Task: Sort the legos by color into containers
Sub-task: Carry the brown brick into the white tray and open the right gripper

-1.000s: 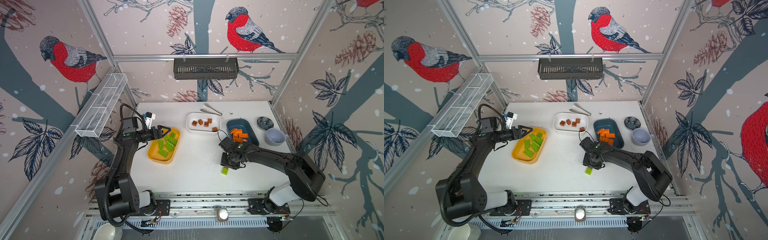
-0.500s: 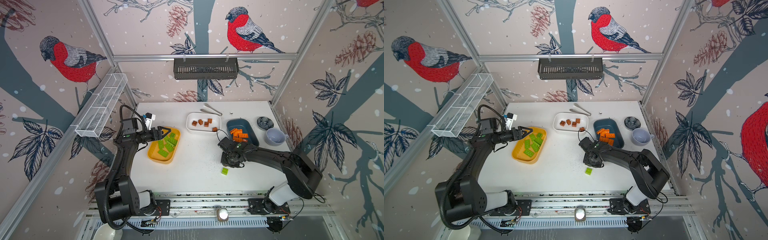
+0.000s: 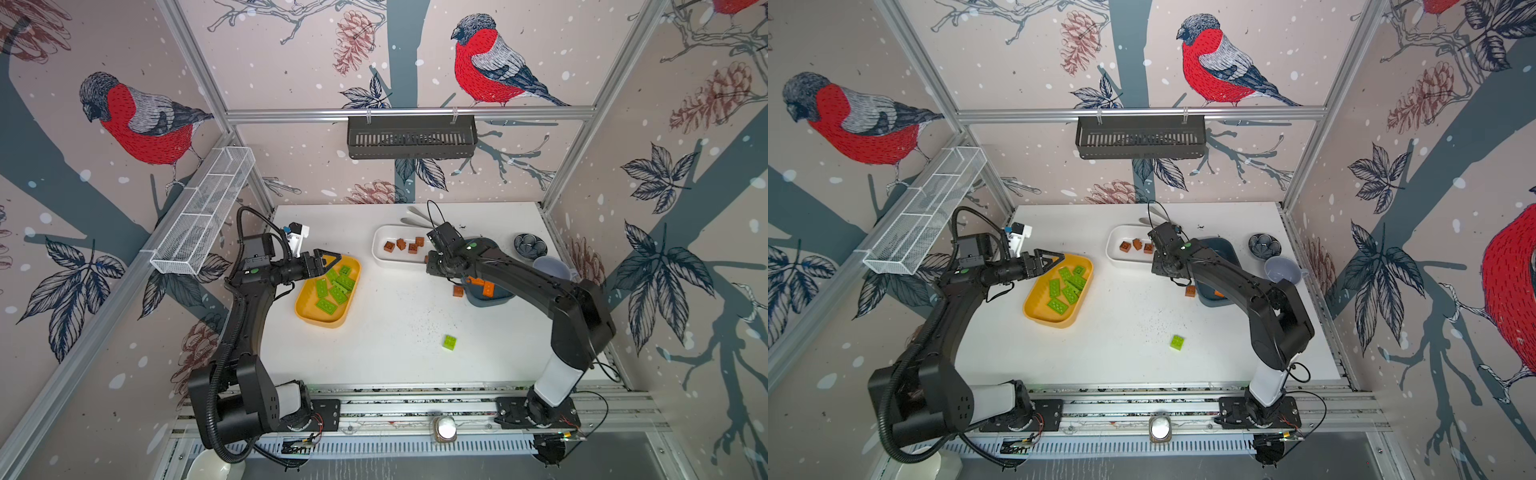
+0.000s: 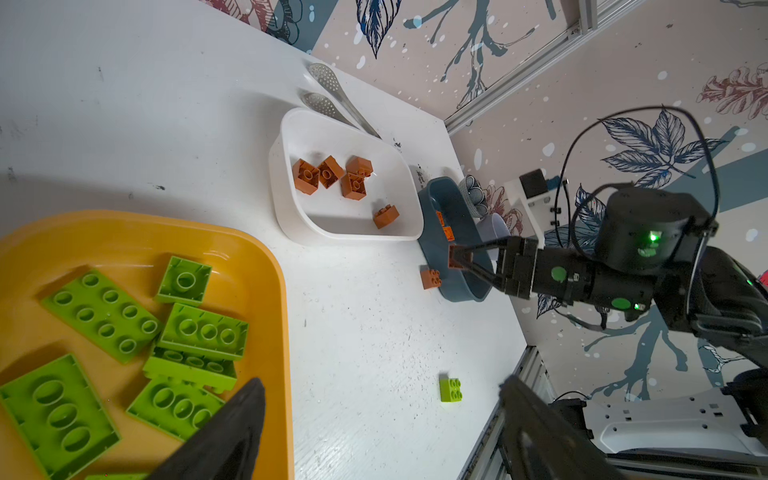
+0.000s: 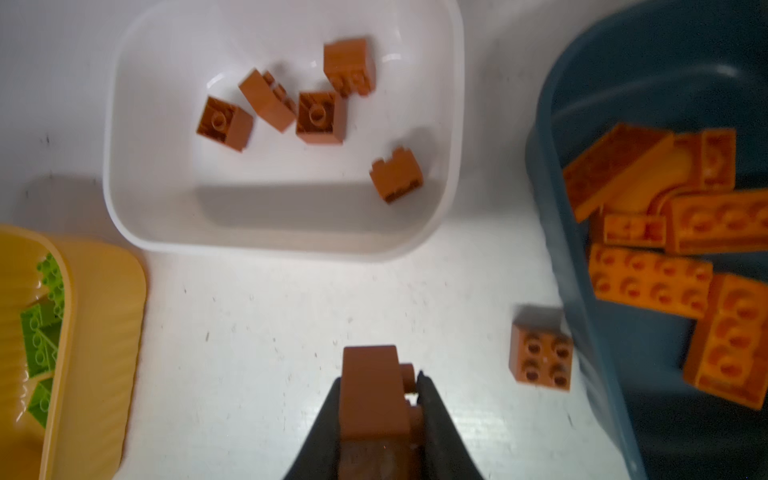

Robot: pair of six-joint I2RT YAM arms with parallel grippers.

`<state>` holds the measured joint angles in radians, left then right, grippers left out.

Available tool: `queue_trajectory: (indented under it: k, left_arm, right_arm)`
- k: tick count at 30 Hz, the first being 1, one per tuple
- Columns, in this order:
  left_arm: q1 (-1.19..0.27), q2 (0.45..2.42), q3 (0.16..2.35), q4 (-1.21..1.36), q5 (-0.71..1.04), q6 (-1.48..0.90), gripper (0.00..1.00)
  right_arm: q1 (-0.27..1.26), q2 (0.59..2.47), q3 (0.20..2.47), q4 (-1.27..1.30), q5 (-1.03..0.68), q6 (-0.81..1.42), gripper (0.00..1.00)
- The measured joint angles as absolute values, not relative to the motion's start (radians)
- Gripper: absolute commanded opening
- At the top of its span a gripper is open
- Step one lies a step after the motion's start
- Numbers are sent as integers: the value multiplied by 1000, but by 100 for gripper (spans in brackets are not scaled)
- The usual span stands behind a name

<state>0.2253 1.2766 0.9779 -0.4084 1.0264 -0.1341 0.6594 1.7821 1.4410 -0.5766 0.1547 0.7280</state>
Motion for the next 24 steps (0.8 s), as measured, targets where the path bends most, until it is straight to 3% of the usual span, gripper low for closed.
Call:
queue_trajectory:
  k: [13,20,24]
  left_arm:
    - [225,1244,925,-345,1050,-207,88]
    - [225,1243,916,-342,1050,-210,88]
    - [225,1242,909,-341,1050,-210,88]
  right_arm:
    - [555,2089,1726,-489,205,598,25]
    - [547,2161,1815,-488,193,574,58]
    - [548,2126,1780,-498,187,569,66]
